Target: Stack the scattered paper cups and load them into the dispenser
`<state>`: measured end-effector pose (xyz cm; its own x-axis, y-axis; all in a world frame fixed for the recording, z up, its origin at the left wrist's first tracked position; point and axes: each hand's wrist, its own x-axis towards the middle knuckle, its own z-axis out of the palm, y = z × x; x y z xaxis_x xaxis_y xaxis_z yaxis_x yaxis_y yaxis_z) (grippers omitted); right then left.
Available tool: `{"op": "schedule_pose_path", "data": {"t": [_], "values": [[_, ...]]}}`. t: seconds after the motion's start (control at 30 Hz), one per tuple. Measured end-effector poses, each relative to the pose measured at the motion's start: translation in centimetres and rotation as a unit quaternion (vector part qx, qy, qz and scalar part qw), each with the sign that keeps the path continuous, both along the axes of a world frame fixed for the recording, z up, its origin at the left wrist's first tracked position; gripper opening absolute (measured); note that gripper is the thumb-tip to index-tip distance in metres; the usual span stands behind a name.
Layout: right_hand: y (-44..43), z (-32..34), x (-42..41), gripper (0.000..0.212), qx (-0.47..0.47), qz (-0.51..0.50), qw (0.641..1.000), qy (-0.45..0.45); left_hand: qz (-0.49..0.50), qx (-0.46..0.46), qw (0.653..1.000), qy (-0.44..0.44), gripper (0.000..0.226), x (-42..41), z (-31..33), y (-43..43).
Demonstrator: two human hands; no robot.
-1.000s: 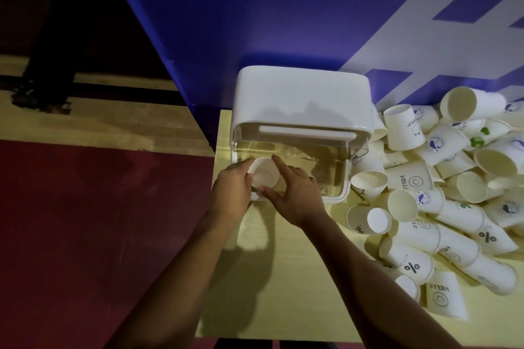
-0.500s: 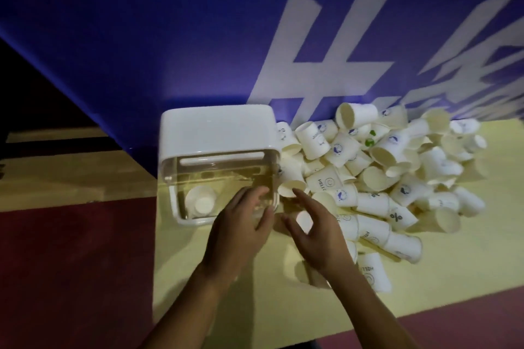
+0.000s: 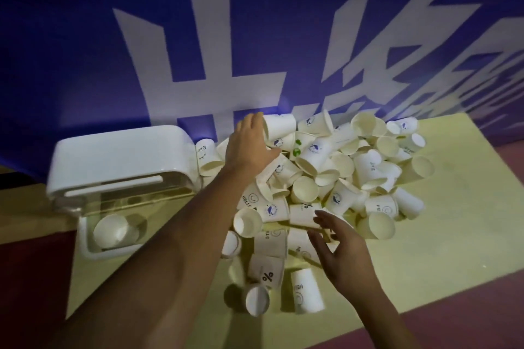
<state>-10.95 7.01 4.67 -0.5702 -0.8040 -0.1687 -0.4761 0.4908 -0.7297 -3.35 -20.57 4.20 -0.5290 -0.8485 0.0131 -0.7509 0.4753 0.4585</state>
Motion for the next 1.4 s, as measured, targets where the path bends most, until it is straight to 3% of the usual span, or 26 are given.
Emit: {"op": "schedule_pose_path", "data": {"t": [0.1,0.3,0.57,0.77,0.9,1.13,1.27,1.4], "values": [[0.7,-0.3,-3.4,0.043,0.004,0.011,1.0,0.0,0.071,0.038,0.997,0.008,0.089,-2.7,-1.4,-0.4],[0.8,-0.7,-8.9,0.038,0.01,0.016,1.0,0.003,0.196,0.113,0.97,0.087,0.067,-4.7,-3.0,-0.2],[-4.2,-1.1,-12.7,0.047,0.038,0.116,0.987,0.101,0.205,0.152,0.956,0.145,0.067,-5.3,-3.8,-0.1],[-10.6,-0.6,-13.8,0.078,0.066,0.252,0.932,0.25,0.224,0.183,0.928,0.233,0.073,-5.2,-2.2,0.5],[-13.6,-1.5,-14.1,0.095,0.094,0.342,0.88,0.317,0.182,0.138,0.939,0.258,0.07,-3.1,-0.2,2.7],[-15.5,-3.1,-13.6,0.088,0.092,0.416,0.82,0.382,0.179,0.18,0.928,0.274,0.076,1.6,1.0,6.2],[-15.5,-1.8,-13.1,0.072,0.053,0.392,0.831,0.391,0.176,0.203,0.917,0.294,0.074,3.4,1.7,6.5],[-14.3,0.6,-11.3,0.068,0.023,0.272,0.919,0.285,0.148,0.183,0.925,0.3,0.063,6.6,2.2,6.8]]}}
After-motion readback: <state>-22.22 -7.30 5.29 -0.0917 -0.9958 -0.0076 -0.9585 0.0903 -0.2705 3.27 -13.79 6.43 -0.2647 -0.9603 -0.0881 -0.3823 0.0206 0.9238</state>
